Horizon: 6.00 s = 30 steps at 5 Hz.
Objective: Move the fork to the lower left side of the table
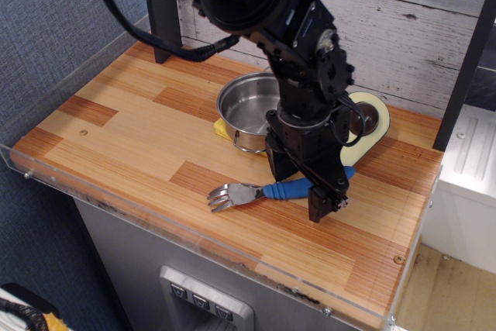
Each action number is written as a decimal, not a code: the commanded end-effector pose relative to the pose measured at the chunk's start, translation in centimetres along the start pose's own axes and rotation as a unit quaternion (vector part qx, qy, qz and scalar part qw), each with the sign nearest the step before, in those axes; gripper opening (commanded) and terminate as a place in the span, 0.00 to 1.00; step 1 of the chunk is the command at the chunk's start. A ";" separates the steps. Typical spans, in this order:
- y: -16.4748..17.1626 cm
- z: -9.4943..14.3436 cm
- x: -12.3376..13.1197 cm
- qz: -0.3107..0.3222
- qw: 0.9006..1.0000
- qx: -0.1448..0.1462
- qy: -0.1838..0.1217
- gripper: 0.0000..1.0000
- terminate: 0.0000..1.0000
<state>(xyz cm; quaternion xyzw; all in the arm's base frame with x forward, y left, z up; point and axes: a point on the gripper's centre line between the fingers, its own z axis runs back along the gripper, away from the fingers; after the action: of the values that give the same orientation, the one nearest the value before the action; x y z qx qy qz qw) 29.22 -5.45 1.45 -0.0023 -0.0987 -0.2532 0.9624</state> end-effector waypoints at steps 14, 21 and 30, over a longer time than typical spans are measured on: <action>18.0 8.0 -8.8 0.271 0.958 0.091 0.028 0.00 0.00; 20.7 3.3 -8.5 0.288 0.953 0.094 0.000 0.00 0.00; 11.4 11.6 -0.2 0.234 0.969 0.048 0.061 1.00 0.00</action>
<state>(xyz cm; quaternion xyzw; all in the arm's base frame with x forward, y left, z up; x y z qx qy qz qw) 32.54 5.49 11.64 0.0315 -0.0256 -0.0152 0.9991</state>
